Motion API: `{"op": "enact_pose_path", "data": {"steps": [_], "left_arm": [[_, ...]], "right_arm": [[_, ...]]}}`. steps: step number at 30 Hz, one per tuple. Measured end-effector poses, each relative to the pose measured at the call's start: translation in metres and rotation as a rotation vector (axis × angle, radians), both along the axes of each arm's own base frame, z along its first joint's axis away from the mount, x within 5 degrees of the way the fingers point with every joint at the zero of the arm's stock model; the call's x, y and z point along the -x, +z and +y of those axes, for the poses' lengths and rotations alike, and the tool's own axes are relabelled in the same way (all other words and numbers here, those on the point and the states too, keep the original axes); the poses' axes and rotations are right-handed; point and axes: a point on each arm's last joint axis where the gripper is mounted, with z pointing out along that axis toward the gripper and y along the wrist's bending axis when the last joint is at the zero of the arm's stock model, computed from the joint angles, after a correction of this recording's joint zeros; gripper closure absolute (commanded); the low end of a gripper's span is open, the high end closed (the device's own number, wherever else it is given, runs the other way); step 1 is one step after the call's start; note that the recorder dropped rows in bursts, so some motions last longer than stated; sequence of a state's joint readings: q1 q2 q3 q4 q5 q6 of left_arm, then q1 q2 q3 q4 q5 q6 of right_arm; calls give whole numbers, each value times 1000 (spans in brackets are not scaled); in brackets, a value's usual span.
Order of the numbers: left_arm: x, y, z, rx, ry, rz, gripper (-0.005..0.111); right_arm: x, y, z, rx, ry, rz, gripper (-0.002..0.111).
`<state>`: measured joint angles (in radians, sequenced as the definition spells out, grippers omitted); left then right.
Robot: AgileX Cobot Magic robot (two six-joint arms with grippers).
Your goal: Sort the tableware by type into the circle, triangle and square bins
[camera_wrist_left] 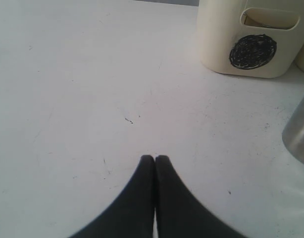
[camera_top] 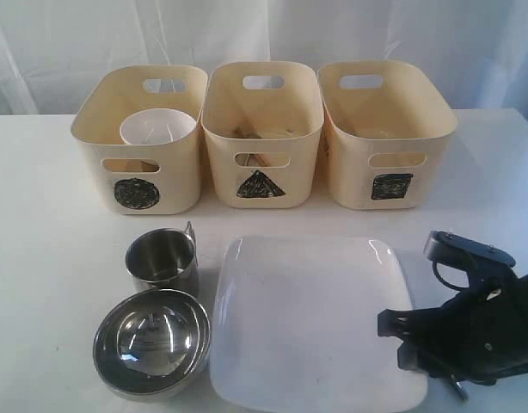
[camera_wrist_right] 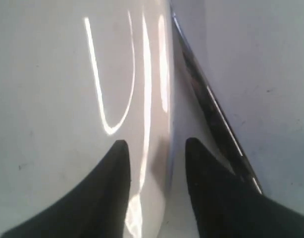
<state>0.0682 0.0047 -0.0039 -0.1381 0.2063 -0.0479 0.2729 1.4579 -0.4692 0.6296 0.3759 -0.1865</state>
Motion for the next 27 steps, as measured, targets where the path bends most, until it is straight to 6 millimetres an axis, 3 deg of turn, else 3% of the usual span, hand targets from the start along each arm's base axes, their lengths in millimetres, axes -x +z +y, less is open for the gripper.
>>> {"op": "enact_pose_path", "data": {"steps": [27], "left_arm": [[0,0,0,0,0,0,107]], "right_arm": [[1,1,3,-21,49,-9,73]]}}
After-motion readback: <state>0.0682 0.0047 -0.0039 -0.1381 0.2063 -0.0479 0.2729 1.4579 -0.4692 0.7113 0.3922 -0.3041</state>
